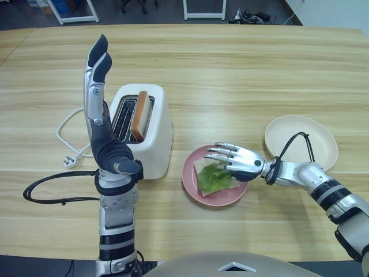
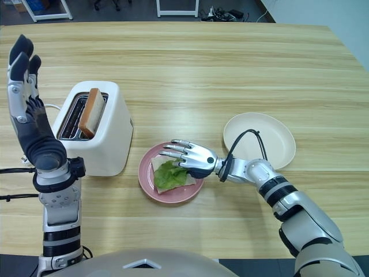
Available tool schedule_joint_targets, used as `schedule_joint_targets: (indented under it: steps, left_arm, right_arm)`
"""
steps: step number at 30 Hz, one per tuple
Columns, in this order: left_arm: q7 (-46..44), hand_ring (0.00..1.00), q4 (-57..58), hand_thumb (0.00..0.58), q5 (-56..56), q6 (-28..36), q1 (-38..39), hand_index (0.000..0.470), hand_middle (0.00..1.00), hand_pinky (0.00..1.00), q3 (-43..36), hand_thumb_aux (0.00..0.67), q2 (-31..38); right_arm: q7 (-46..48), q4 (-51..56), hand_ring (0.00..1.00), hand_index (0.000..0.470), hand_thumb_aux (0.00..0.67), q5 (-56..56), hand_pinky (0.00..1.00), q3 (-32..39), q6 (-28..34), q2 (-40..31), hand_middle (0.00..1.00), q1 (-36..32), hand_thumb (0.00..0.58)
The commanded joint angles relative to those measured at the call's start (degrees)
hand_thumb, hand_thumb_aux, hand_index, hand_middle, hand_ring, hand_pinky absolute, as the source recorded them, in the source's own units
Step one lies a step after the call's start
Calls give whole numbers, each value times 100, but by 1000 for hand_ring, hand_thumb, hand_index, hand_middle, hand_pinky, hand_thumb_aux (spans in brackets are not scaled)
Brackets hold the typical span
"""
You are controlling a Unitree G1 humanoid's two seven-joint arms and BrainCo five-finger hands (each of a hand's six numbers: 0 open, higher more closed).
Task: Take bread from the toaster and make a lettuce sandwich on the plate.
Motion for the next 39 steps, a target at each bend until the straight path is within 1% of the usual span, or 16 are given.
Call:
schedule_joint_targets:
  steps: [1,11,16,19,20,22,24,25,27,29,31,33,34,37,39]
  left_arm:
    - [-61,0,-97,0,63,27,58,0,0,0,-22,0,-23]
    - [-157,0,-220,0,63,106,140,0,0,0,-71,0,-48]
    - [-182,0,-259,0,54,150,141,0,0,0,-50,0,-56]
    - [-165,0,-354,0,12,212,123,0,0,0,42,0,-61]
    - [-149,0,-419,0,-53,301,97,0,0,0,115,0,-65]
    - [-97,0,-618,0,-215,746,8,0,0,0,365,0,-102]
    - [94,0,-703,0,135,1186,-93,0,0,0,785,0,-105]
    - [200,0,-638,0,370,1381,-131,0,0,0,946,0,-89]
    - [-105,0,-299,0,178,1666,-17,0,0,0,1028,0,211]
    - [-352,0,31,0,382,2134,106,0,0,0,1050,0,413]
    - [-507,0,292,0,619,2496,136,0,0,0,990,0,548]
    - [-681,0,507,0,838,2629,168,0,0,0,824,0,759]
    - [-788,0,591,0,968,2662,208,0,0,0,720,0,880]
    - [-980,0,919,0,1918,2945,377,0,0,0,393,0,1419]
    - [-874,0,1174,0,2434,3123,364,0,0,0,332,0,1761]
  right_arm:
    - [55,-64,0,0,0,-173,0,120,62,-79,0,-35,0]
    - [171,-437,0,0,0,-39,0,27,-57,-403,0,137,0]
    - [261,-716,0,0,0,213,0,-205,-322,-776,0,220,0]
    - [263,-901,0,0,0,417,0,-469,-413,-1036,0,323,0]
    - [244,-964,0,0,0,557,0,-601,-467,-1127,0,381,0]
    - [142,-1074,0,0,0,1148,0,-1051,-649,-1302,0,581,0]
    - [34,-1124,0,0,0,2422,0,-1717,-1006,-1339,0,921,0]
    - [3,-1220,0,0,0,3252,0,-2123,-1115,-1266,0,1140,0]
    - [-6,-1586,0,0,0,4862,0,-2764,-1354,-1127,0,1520,0]
    - [-98,-2124,0,0,0,5863,0,-3308,-1443,-930,0,1788,0]
    - [-194,-2695,0,0,0,6294,0,-3828,-1505,-716,0,2023,0]
    - [-90,-3229,0,0,0,6493,0,-4204,-1524,-528,0,2199,0]
    - [48,-3437,0,0,0,6570,0,-4306,-1518,-439,0,2258,0]
    - [595,-3722,0,0,0,6519,0,-4456,-1493,-72,0,2310,0]
    - [883,-3728,0,0,0,6292,0,-4549,-1523,213,0,2350,0]
